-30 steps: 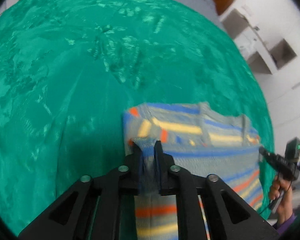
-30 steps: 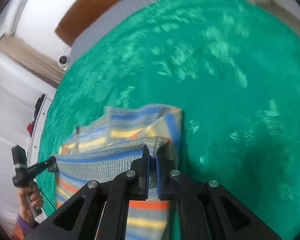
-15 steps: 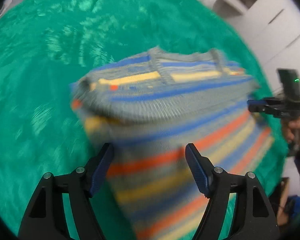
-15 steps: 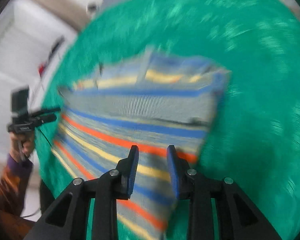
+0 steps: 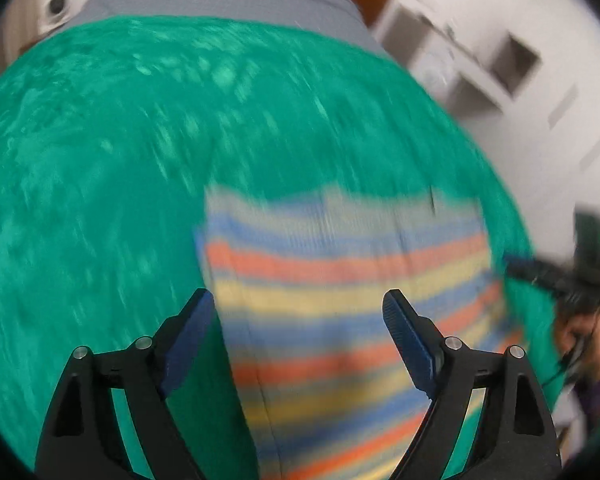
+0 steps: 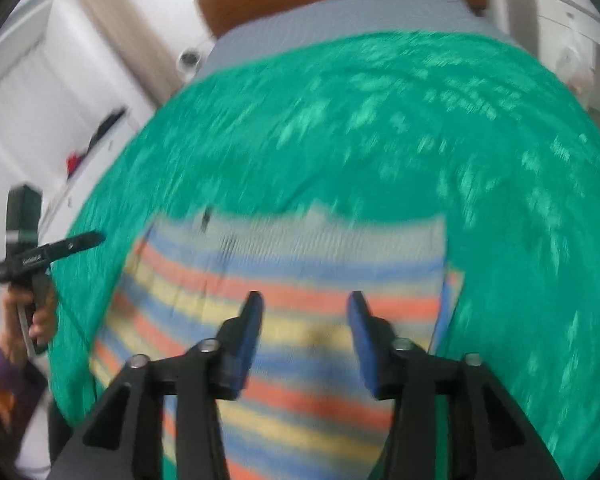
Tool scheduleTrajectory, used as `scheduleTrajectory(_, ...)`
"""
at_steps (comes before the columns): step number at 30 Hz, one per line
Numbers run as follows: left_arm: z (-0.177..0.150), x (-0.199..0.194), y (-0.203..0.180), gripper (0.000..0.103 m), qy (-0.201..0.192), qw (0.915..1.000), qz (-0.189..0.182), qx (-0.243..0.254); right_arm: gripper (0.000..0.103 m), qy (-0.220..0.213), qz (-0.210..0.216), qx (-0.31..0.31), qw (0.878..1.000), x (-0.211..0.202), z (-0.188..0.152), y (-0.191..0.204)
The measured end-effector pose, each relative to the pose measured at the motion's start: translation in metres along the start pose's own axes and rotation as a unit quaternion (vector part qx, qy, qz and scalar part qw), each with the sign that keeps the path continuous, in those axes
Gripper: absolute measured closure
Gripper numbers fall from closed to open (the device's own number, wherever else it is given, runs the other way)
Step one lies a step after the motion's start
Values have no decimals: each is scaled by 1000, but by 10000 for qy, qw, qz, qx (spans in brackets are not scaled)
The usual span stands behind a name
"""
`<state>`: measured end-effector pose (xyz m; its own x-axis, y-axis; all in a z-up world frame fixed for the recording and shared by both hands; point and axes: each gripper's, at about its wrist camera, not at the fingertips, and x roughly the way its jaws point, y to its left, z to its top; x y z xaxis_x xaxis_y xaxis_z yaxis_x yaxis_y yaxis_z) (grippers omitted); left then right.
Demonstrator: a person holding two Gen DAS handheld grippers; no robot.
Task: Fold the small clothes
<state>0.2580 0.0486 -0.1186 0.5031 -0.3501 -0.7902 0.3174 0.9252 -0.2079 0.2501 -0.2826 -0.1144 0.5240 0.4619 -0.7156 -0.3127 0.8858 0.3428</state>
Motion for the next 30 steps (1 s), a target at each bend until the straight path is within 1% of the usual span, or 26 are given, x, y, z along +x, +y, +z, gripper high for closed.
scheduleTrajectory(2, -29, 5, -9, 16, 121, 9992, 252, 296, 47, 136, 63, -277, 9995, -2, -30, 11)
scheduleTrajectory(4, -52, 8, -10, 16, 248, 9978, 415, 448, 47, 314, -36, -491, 9983, 3, -59, 16)
scheduleTrajectory(5, -61, 12, -7, 16, 370, 9967, 549, 471, 47, 454, -198, -580, 9971, 5, -78, 17)
scheduleTrajectory(6, -69, 16, -1, 14, 493, 9952, 708, 460, 47, 529, -330, -617, 9961, 7, -88, 15)
scheduleTrajectory(7, -72, 16, 4, 13, 487, 9950, 747, 445, 47, 577, -544, -684, 9945, 10, -102, 11)
scheduleTrajectory(8, -76, 13, 9, 13, 396, 9956, 743, 416, 47, 498, -701, -714, 9937, 8, -112, 7)
scheduleTrajectory(9, -77, 11, 14, 9, 380, 9951, 827, 378, 46, 438, -769, -655, 9939, 6, -115, 3)
scheduleTrajectory(10, -78, 11, 18, 8, 392, 9944, 920, 347, 42, 445, -873, -452, 9942, 3, -119, -6)
scheduleTrajectory(12, -79, 8, 25, 8, 381, 9947, 921, 248, 41, 391, -785, -11, 9961, -4, -127, -21)
scheduleTrajectory(13, -78, 7, 26, 8, 377, 9946, 942, 221, 41, 367, -805, 78, 9960, -8, -129, -23)
scheduleTrajectory(16, -83, -2, 22, 9, 353, 9929, 1114, 233, 41, 350, -937, 126, 9949, -15, -136, -21)
scheduleTrajectory(18, -91, -18, 17, 10, 259, 9925, 1183, 190, 39, 297, -1017, 210, 9941, -23, -137, -21)
scheduleTrajectory(22, -109, -56, 10, 9, -86, 9929, 1176, 132, 39, 3, -1121, 331, 9932, -52, -144, -17)
scheduleTrajectory(24, -117, -72, 5, 9, -283, 9923, 1204, 111, 39, -183, -1212, 358, 9918, -66, -154, -13)
scheduleTrajectory(27, -129, -84, -2, 9, -510, 9916, 1188, 25, 38, -410, -1315, 423, 9896, -81, -168, -4)
scheduleTrajectory(30, -139, -80, -12, 7, -593, 9921, 1105, -73, 36, -559, -1438, 425, 9871, -90, -183, 10)
